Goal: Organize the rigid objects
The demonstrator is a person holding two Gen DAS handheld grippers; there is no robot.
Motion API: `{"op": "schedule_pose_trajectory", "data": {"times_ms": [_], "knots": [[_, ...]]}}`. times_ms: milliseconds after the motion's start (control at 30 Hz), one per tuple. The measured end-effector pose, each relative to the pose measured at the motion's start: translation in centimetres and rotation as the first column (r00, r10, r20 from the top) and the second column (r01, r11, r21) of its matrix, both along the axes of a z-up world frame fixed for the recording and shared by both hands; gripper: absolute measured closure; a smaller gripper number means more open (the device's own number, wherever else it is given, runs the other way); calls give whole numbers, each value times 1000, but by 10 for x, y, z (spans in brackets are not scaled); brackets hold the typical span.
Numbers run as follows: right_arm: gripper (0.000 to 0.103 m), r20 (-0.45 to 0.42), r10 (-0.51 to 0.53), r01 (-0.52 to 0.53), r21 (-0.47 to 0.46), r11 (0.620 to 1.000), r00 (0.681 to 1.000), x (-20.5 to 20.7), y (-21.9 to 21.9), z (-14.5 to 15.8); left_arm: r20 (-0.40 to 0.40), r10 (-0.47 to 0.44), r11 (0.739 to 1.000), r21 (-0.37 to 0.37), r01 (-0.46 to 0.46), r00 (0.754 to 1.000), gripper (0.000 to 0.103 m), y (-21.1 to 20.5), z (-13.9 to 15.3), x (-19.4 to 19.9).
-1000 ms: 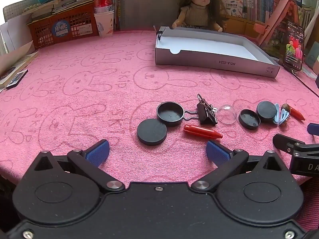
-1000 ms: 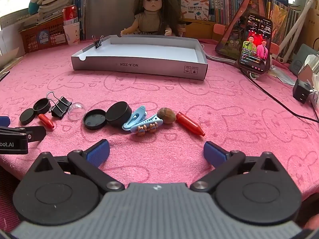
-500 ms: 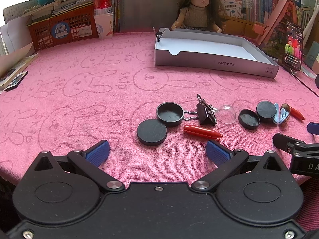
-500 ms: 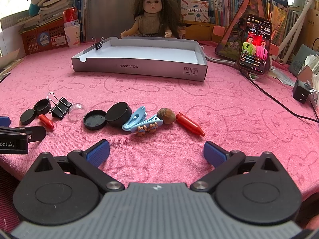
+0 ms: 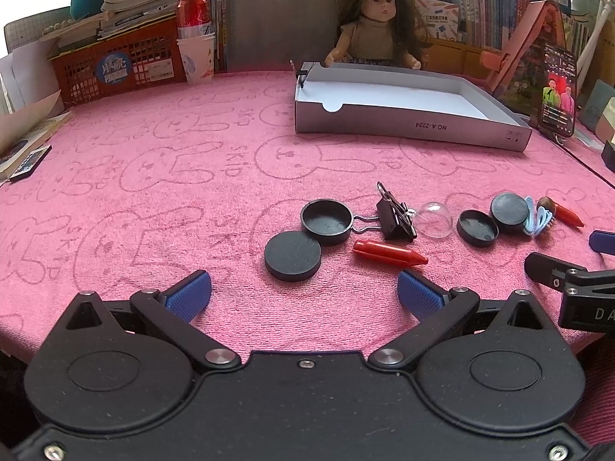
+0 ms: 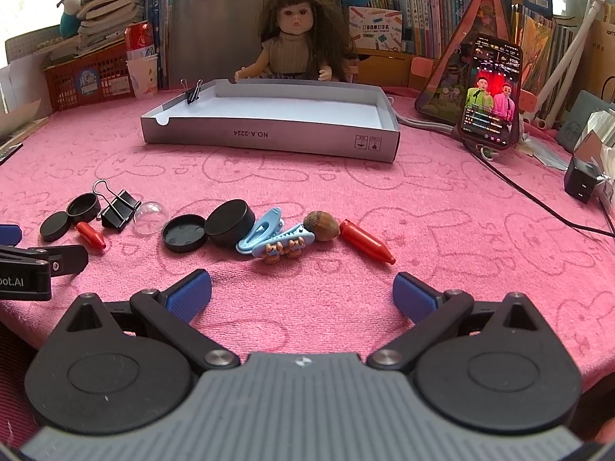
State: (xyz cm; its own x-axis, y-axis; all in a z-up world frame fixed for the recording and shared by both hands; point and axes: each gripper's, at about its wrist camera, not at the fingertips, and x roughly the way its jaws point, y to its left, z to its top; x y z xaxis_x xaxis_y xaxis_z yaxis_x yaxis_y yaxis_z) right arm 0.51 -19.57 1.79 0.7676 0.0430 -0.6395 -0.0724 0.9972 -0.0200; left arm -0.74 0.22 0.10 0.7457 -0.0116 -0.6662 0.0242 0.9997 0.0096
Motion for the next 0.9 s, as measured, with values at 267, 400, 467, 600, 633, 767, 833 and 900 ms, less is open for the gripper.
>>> {"op": "schedule_pose_trajectory", "data": {"times_ms": [267, 400, 467, 600, 633, 767, 833, 900], "knots": [[0, 65, 15, -17, 26, 1000, 998, -8, 0, -4, -8, -6, 1000, -10, 6, 1000, 2, 2, 1, 2], [2, 75, 23, -27, 49, 998, 997, -9, -3, -4, 10, -12, 1000, -7, 12, 1000, 12, 3, 3, -2], [6, 83, 30, -34, 54, 998, 996, -10, -3, -3, 21, -13, 1000, -6, 13, 1000, 19, 5, 5, -4], [10, 90, 37, -43, 57, 997, 995, -8, -4, -2, 32, -21, 999, -26, 22, 999, 25, 9, 7, -6], [10, 91, 39, -44, 54, 998, 995, -7, -4, -2, 34, -21, 999, -30, 22, 999, 26, 9, 7, -6], [11, 94, 44, -48, 47, 998, 995, -6, -5, -1, 36, -21, 999, -33, 22, 999, 29, 10, 7, -7], [13, 94, 45, -50, 43, 998, 995, -7, -4, -1, 37, -24, 999, -32, 25, 999, 32, 9, 8, -7], [17, 96, 49, -53, 37, 998, 994, -7, -2, -1, 38, -29, 999, -26, 30, 999, 35, 8, 8, -7]]}}
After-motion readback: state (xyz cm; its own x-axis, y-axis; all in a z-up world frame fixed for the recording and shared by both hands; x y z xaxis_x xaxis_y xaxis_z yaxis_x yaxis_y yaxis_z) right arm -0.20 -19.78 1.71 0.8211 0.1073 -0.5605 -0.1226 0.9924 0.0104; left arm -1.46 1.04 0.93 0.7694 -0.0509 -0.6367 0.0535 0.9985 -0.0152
